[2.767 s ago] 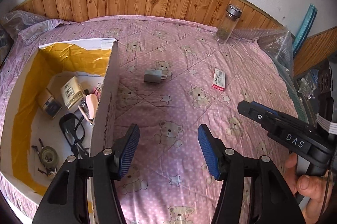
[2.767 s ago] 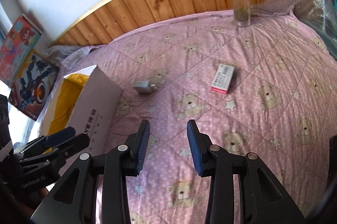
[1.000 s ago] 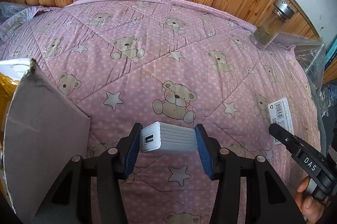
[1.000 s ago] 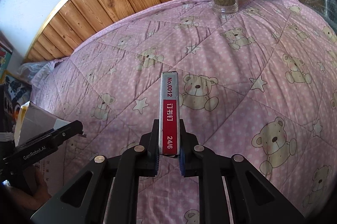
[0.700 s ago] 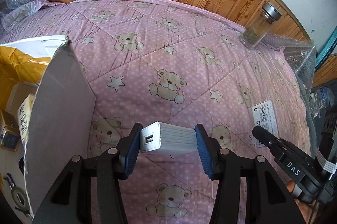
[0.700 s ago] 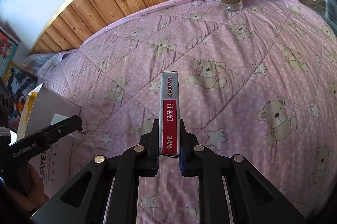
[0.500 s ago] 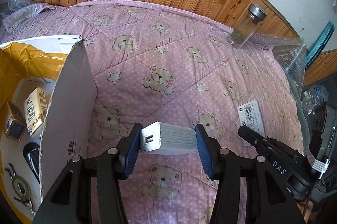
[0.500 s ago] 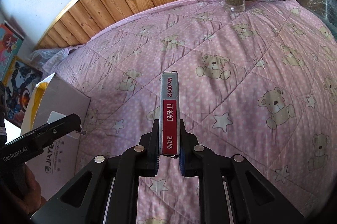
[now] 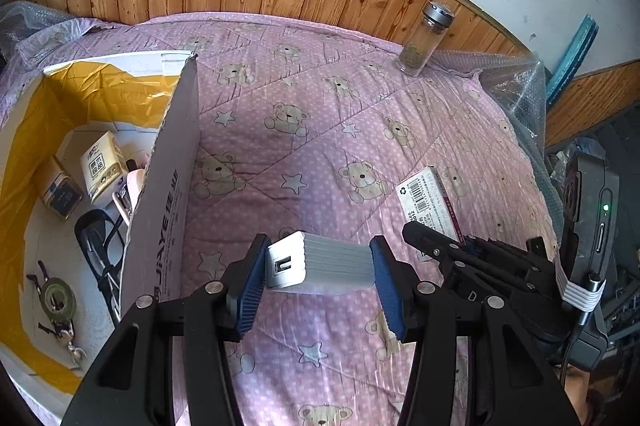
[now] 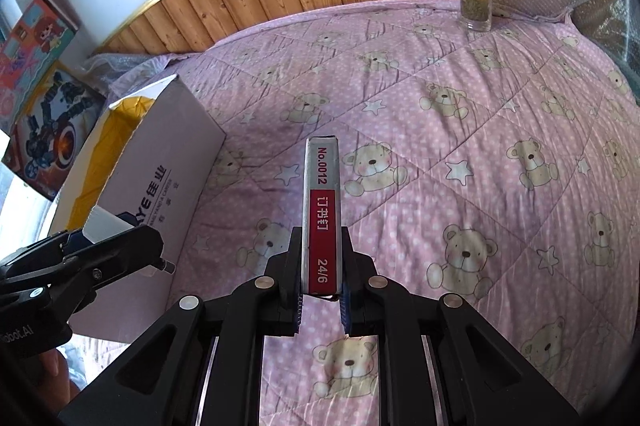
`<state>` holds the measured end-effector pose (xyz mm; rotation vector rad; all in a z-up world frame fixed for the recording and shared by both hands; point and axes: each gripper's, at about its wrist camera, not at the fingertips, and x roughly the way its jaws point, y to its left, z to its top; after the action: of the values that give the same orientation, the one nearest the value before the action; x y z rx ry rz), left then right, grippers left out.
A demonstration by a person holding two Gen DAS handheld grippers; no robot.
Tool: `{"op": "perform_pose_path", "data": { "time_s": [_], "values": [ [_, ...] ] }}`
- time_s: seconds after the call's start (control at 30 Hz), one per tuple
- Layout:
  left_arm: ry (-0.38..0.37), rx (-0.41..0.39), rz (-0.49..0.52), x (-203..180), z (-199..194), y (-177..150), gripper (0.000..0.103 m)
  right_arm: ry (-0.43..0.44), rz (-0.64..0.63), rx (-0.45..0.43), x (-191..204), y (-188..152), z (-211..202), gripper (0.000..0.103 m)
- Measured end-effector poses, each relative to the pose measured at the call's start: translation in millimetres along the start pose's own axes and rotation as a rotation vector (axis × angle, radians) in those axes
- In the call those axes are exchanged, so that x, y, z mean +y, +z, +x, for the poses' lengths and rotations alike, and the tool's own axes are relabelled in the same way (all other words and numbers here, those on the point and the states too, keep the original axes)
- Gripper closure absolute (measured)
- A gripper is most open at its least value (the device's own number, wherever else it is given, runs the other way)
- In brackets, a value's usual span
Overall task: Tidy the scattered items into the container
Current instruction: 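Carry the charger in the left tool and the staple box in the right tool over the box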
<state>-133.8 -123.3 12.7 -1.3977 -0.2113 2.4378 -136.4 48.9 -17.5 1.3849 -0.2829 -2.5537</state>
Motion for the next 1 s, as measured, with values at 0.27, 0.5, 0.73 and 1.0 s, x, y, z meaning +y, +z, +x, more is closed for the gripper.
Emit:
{"op": "perform_pose_path", "data": {
  "time_s": [0.27,0.5,0.73,1.0],
  "values": [
    [-0.023,-0.035,0.003,4,-36,-27,0.051,-0.001,-0.069,-0.008,35,-22,-26,0.088],
    [-0.041,-0.079,-0.001,11,-71,-46,0.051,0.014,-0.120,-0.021,70,-42,-48,0.088],
    [-0.046,-0.142,0.006,19,-108,-62,0.051,0.039,-0.175,-0.038,109,-57,-67,0.088],
    [-0.058,-0.186,-0.039,42,-141,-77,0.051,0.064,-0.240,-0.059,150,-65,-87,0.088]
  ]
}}
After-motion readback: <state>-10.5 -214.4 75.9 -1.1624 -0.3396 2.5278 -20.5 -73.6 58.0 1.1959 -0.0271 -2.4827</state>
